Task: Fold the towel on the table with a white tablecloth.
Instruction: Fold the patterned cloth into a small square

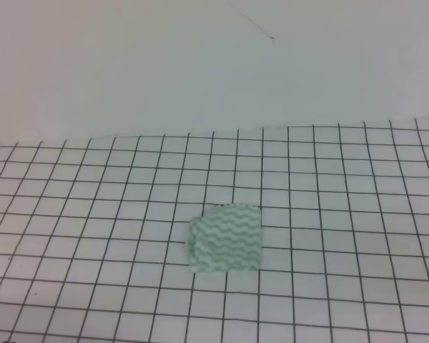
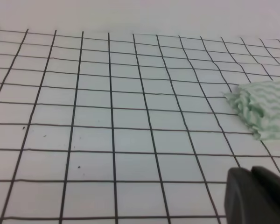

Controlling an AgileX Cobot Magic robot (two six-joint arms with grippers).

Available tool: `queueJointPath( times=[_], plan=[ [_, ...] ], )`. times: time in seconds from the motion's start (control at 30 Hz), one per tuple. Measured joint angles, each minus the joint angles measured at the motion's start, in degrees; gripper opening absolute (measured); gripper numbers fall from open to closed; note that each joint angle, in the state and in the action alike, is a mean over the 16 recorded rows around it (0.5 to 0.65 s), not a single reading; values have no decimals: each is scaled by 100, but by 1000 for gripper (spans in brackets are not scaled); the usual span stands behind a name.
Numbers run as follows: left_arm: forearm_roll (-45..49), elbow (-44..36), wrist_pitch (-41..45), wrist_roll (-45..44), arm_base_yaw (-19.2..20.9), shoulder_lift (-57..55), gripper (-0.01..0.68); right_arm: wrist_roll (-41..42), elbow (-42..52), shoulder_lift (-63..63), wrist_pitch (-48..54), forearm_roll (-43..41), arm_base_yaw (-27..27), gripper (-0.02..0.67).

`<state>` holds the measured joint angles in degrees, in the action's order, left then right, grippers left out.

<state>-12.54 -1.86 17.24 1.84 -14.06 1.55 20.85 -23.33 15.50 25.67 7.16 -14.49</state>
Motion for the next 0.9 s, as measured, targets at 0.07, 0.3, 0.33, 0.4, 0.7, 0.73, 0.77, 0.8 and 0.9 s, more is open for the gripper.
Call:
queueJointPath(
  times=[0.07, 0.3, 0.33, 0.4, 0.7, 0.73, 0.77, 0.8, 0.9],
  plan=[
    [0, 0, 2, 5, -2, 0, 0, 2, 1, -115, 18, 0, 223, -3],
    [1, 0, 7, 18, -7, 0, 0, -16, 253, -740, -255, -66, 1313, -3],
    [2, 0, 7, 18, -8, 0, 0, -43, 343, -853, -334, -67, 1484, -3],
    [2, 0, 8, 18, -10, 0, 0, -98, 560, -1060, -531, -73, 1790, -3],
    [2, 0, 14, 18, -10, -2, 0, -442, 1894, -1652, -1468, -6, 2455, -3],
    [2, 0, 14, 18, -10, -2, 0, -484, 2018, -1683, -1473, 7, 2464, -3],
    [2, 0, 14, 18, -10, -3, 0, -523, 2128, -1705, -1465, 18, 2463, -3],
    [2, 0, 14, 18, -10, -4, 0, -549, 2224, -1719, -1447, 26, 2454, -3],
    [2, 0, 15, 18, -10, -5, 0, -578, 2432, -1725, -1337, 24, 2411, -3]
  ],
)
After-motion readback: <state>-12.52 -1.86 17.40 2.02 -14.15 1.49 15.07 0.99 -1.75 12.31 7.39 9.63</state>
